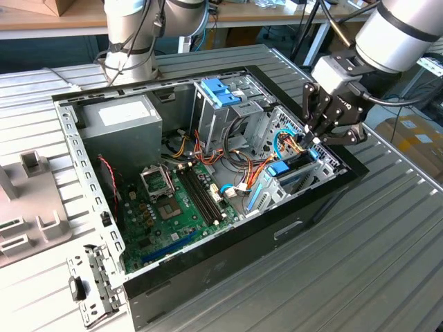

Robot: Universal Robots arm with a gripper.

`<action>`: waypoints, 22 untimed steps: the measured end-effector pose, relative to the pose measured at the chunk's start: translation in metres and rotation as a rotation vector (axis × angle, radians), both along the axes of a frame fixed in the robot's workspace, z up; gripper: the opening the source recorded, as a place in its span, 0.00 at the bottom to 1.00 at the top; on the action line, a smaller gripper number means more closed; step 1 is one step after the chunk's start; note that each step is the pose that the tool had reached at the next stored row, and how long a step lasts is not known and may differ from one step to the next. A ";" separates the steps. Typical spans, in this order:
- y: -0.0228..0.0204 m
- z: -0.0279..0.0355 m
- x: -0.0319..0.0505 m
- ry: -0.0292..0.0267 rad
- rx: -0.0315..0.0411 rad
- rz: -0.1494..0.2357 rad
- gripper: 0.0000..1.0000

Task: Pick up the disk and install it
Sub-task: 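Insert the first disk wire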

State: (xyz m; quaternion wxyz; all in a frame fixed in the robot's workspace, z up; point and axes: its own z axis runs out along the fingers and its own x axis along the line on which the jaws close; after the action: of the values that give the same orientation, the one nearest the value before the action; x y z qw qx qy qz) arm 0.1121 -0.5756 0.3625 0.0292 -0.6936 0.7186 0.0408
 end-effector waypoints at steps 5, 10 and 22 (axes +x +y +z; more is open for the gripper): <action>-0.0001 -0.0063 0.0061 0.0127 0.0000 0.000 0.11; -0.0002 -0.0108 0.0066 0.0164 0.0001 0.000 0.11; -0.0004 -0.0194 0.0076 0.0184 -0.0001 0.000 0.11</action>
State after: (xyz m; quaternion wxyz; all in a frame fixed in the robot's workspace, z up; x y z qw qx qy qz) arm 0.1198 -0.5760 0.3430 0.0225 -0.6932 0.7189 0.0472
